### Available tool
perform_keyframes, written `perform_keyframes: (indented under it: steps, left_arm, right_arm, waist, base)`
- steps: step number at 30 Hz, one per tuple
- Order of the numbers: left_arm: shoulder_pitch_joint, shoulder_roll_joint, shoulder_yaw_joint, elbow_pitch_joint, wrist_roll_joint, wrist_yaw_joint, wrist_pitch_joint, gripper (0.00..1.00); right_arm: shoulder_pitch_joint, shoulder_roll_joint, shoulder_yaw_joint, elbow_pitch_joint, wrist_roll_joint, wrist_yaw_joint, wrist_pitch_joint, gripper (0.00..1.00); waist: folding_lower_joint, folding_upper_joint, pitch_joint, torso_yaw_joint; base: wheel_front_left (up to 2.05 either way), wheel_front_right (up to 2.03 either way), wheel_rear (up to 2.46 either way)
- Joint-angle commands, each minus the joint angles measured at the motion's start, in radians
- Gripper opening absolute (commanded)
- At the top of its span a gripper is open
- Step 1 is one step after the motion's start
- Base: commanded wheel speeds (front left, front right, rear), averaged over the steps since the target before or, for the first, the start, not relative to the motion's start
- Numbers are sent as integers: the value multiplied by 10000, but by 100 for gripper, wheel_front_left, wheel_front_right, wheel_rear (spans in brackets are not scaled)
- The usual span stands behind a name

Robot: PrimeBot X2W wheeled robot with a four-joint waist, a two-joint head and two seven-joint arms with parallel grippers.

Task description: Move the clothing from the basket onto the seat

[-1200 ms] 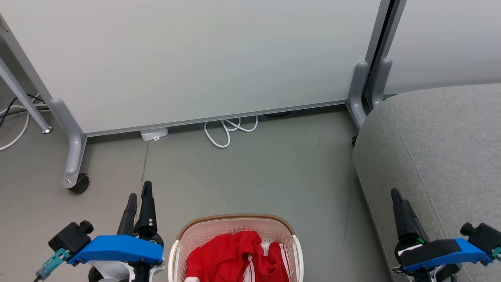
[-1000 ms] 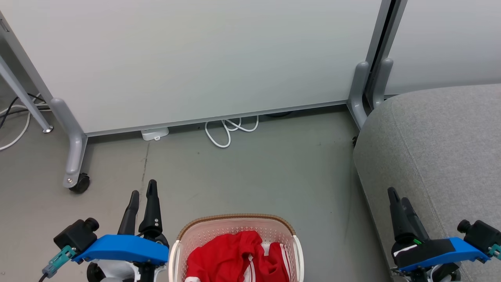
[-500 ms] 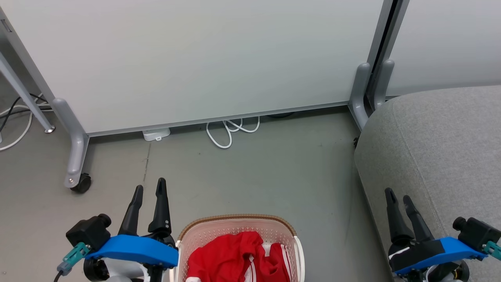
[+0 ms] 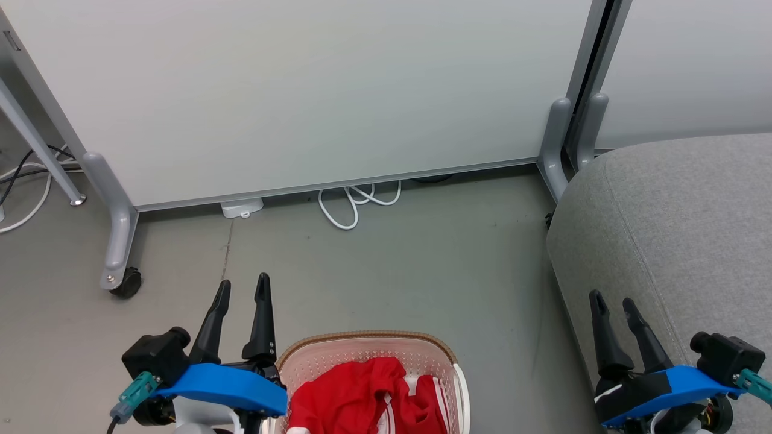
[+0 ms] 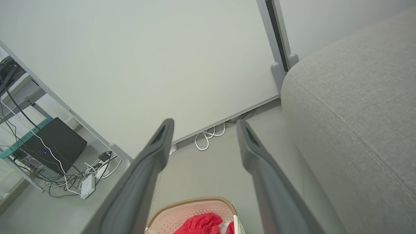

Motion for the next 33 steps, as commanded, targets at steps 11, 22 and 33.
perform_keyframes:
  steps: [11,22,33]
  left_arm:
    - [-255,58,-240,94,936,-55,-318,100]
    - [-283,58,-429,234,1389,-62,-554,100]
    - [-270,62,-561,373,1946,-49,-759,100]
  right_arm:
    - [-33,-92,-103,-39,-1177,20,-132,100]
    - [-24,-101,-105,-38,-2141,22,-238,100]
    - [21,-105,-131,-51,-2975,24,-341,100]
  waist:
    - [0,0,-25,6]
    - [0,0,-63,35]
    - [0,0,-101,30]
  base:
    - [0,0,0]
    - [0,0,0]
    - [0,0,0]
